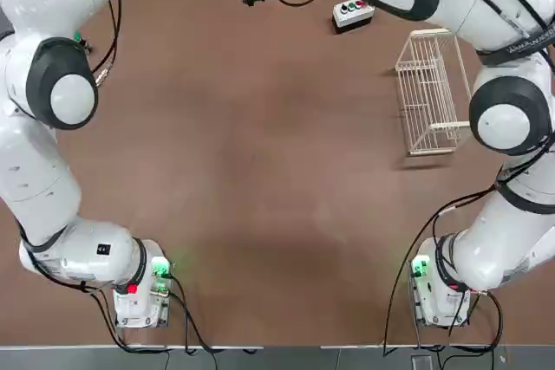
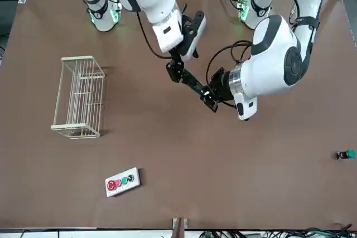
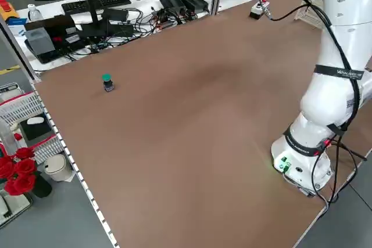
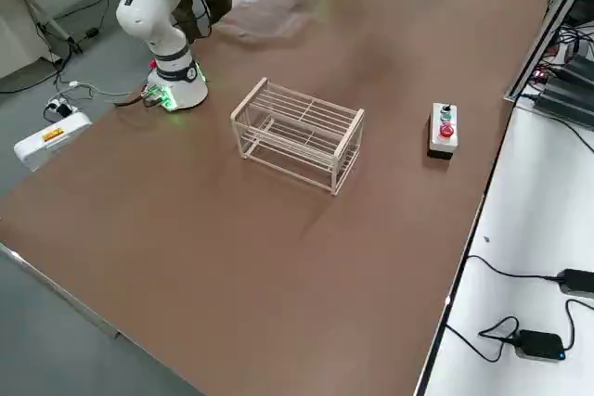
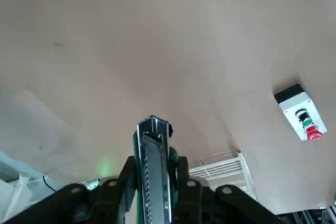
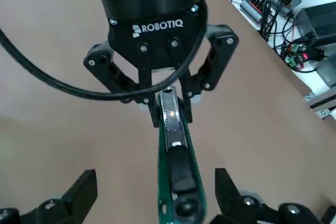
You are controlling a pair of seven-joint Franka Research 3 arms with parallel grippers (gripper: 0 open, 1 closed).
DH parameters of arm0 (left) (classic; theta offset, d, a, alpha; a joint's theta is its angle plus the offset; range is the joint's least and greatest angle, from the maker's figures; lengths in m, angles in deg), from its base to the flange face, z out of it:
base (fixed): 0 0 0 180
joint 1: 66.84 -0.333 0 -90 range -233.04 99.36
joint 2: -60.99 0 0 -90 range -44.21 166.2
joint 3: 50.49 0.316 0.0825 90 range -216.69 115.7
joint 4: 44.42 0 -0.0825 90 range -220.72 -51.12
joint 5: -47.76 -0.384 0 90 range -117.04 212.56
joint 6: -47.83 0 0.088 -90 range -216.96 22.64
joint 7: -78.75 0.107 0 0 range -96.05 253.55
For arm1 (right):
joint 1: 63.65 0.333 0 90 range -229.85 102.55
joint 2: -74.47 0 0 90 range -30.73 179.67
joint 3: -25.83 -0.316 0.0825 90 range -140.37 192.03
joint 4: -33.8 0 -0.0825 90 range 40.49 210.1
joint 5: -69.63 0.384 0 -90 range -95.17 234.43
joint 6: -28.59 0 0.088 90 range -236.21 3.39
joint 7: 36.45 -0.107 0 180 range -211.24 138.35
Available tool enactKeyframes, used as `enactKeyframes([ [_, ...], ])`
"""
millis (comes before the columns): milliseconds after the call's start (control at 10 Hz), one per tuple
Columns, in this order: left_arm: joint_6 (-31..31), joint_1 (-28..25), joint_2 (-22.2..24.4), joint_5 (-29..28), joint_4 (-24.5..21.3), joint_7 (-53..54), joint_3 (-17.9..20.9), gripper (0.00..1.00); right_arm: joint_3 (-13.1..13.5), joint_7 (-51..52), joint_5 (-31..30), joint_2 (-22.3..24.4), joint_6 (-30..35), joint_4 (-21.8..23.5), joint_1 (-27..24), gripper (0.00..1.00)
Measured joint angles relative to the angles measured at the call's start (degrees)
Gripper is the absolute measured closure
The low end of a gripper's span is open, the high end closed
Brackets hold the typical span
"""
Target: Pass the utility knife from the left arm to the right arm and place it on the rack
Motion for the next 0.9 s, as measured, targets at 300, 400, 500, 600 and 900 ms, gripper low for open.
enactKeyframes([
  [300, 0.58, -0.02, 0.00, 0.00, 0.00, 0.00, -0.03, 0.66, -0.02, -0.22, -1.19, -1.37, 1.60, -1.66, 0.61, 0.01],
  [400, 1.26, -0.03, 0.02, 0.00, 0.02, 0.00, -0.06, 0.66, -0.01, -0.22, -2.23, -1.52, 2.39, -2.00, 0.58, 0.01],
  [500, 1.82, -0.03, 0.14, 0.00, 0.06, 0.00, -0.11, 0.66, 0.00, -0.22, -2.96, -1.63, 2.83, -2.12, 0.48, 0.01],
  [600, 2.06, -0.03, 0.38, 0.00, 0.06, -0.01, -0.15, 0.66, 0.04, -0.22, -3.39, -1.71, 3.04, -2.14, 0.42, 0.03],
  [900, 2.27, -0.10, 0.76, 1.15, 0.06, -0.86, -0.15, 0.66, -0.02, -0.22, -5.32, -1.98, 3.48, -2.13, 0.61, 0.04],
])
